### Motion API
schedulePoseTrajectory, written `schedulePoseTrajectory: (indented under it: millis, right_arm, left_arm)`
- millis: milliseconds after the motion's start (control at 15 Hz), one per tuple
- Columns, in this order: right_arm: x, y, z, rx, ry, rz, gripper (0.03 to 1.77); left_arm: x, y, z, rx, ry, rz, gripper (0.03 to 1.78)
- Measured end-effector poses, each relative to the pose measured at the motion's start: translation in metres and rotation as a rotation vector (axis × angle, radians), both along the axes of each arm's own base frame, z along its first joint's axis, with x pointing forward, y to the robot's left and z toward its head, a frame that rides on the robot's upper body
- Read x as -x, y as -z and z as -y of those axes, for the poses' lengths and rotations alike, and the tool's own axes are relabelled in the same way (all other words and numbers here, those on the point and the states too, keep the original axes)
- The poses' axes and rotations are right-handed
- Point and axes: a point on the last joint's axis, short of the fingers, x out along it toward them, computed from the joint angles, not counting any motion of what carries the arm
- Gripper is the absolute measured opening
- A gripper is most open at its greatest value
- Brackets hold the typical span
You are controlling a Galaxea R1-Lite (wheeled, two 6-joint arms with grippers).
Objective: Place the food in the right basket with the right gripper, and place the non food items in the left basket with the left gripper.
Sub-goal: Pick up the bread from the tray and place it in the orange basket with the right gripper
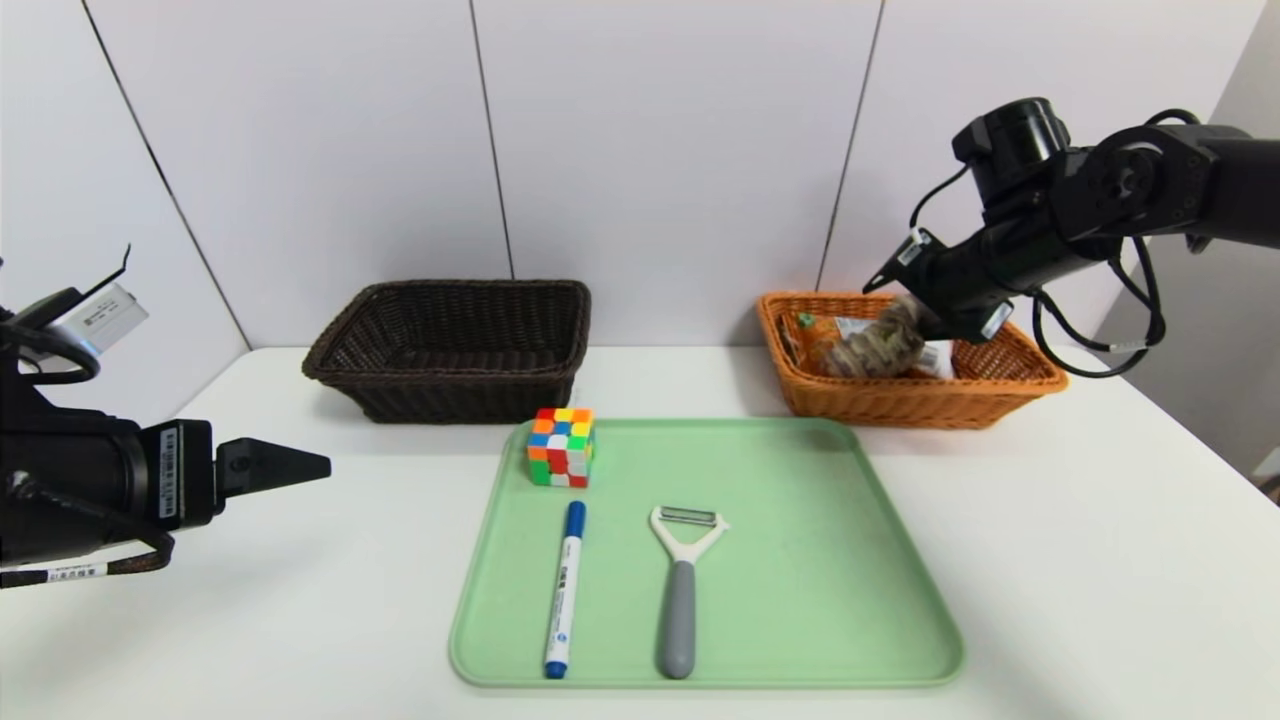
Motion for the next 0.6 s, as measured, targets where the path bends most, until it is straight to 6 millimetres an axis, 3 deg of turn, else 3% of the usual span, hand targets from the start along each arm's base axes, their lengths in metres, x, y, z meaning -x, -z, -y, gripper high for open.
schedulePoseTrajectory:
  millis: [600]
  right_arm:
    - [0.028, -0.021, 0.002, 0.084, -0.063, -0.026, 1.55]
  left_arm:
    - [0.010, -0.007, -0.001, 0.004, 0.000, 0.036, 1.69]
